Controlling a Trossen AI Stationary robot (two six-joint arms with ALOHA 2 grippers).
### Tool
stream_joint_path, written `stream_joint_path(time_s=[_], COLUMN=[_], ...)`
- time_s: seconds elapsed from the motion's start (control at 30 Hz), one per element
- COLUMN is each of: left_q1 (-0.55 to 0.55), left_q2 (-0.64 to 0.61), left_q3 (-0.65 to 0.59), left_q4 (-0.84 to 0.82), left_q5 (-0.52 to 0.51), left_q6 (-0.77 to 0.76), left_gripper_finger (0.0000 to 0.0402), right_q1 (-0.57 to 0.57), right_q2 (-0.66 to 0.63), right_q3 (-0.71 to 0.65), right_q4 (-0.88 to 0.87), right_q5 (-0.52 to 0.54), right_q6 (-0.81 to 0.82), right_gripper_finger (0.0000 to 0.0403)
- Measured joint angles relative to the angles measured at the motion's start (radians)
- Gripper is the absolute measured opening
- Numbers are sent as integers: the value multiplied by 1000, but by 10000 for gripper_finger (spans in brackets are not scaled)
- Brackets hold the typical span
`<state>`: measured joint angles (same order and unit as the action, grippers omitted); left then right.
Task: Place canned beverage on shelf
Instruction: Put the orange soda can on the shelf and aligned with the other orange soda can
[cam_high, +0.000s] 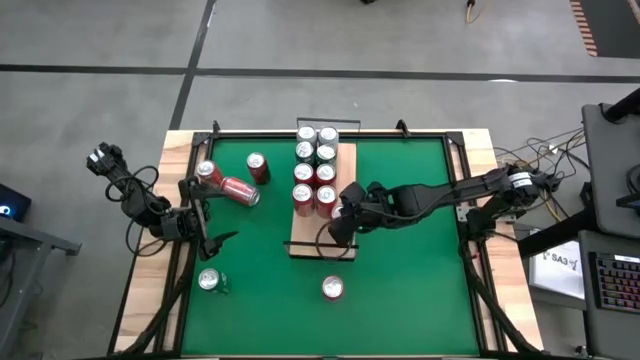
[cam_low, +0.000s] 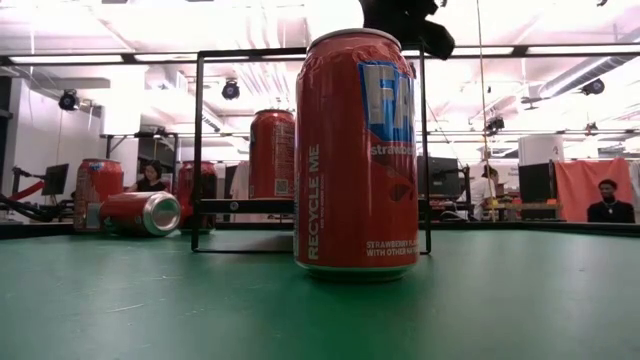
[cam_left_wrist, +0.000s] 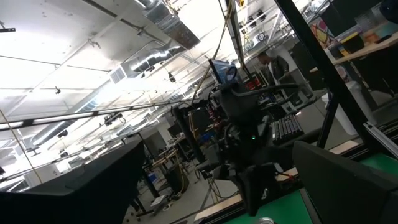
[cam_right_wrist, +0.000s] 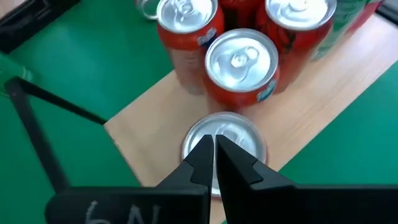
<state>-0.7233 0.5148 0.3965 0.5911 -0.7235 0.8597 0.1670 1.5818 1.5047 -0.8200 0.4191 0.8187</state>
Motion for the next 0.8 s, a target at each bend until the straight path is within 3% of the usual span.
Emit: stream_joint_path(time_s=[0.33, 0.8], left_q1=[0, 0], left_q2=[0, 9], left_q3=[0, 0], left_q4=[0, 0], left_q5=[0, 33], left_q6=[0, 0], left_gripper_finger=[394, 394], right_q1=[-56, -33], right_q2=[23, 25], right_q3=[-4, -4], right_q4=[-40, -111], right_q5=[-42, -59], right_q6=[-79, 87], right_gripper_finger=[9, 9])
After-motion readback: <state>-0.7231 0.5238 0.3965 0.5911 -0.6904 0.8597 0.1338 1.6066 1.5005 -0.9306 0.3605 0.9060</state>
